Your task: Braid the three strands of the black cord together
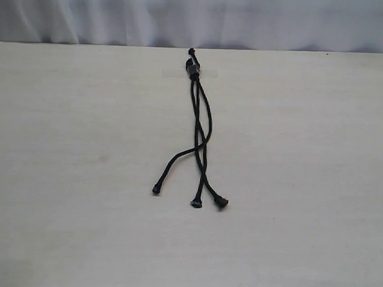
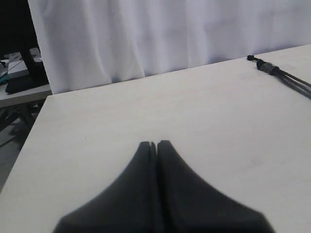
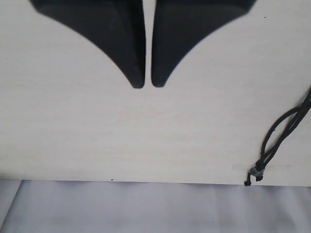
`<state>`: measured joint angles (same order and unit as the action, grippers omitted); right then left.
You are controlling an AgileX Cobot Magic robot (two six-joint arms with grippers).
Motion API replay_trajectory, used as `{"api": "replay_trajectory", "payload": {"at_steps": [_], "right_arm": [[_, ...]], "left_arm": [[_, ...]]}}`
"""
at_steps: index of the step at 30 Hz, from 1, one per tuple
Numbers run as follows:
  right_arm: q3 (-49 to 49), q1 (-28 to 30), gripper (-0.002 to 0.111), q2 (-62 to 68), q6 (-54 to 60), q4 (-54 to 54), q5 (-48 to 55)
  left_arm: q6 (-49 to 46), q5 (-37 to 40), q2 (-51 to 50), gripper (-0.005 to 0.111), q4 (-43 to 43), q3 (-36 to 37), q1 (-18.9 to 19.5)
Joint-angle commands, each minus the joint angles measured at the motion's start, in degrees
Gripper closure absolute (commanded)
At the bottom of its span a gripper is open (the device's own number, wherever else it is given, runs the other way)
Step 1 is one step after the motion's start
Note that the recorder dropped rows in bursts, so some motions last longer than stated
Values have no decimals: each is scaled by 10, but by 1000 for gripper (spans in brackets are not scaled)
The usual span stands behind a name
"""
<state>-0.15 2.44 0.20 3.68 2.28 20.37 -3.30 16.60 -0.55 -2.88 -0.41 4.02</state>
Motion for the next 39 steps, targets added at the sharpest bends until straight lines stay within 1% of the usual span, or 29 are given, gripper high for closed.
{"api": "replay_trajectory", "payload": {"at_steps": [1, 4, 39], "right_arm": [[2, 1, 104, -2, 1, -2, -9], [2, 1, 104, -2, 1, -2, -9], [2, 1, 104, -2, 1, -2, -9]], "left_arm": [[0, 18, 6, 107, -11, 4, 3], [0, 29, 6, 107, -9, 4, 3], [0, 25, 6, 107, -10, 4, 3]]}}
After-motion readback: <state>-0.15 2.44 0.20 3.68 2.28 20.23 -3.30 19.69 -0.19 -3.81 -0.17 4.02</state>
